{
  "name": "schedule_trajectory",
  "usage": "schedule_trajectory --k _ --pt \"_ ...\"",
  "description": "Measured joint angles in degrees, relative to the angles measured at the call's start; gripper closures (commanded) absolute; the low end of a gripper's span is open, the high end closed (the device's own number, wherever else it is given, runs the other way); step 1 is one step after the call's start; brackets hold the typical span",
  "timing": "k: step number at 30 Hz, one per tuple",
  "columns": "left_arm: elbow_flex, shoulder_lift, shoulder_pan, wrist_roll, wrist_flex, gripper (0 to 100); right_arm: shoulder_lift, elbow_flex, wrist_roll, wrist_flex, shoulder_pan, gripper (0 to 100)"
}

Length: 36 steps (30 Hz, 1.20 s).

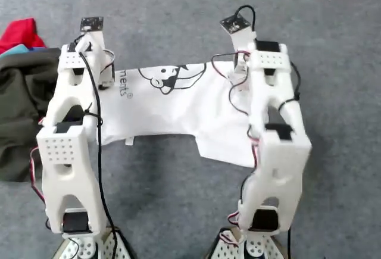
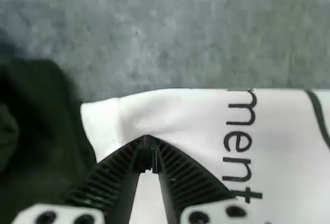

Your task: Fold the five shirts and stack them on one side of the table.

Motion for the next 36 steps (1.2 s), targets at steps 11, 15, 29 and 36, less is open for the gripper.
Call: schedule_trajectory --k 11,15,29,36 --pt "-7.74 4.31 -0.88 -9.85 2.46 97 20.84 -35.34 0.00 17.14 3.43 98.5" --pt "-11.43 4.13 -0.97 -13.45 7.91 97 22.33 -48.18 0.00 26.64 3.96 98.5" --pt "-21.98 9.58 -0.35 -15.56 13.19 97 31.12 -62.68 1.23 28.48 -0.26 98.4" --pt "-26.29 14.51 -0.79 -14.95 13.36 97 39.12 -66.29 0.97 27.08 2.90 98.4"
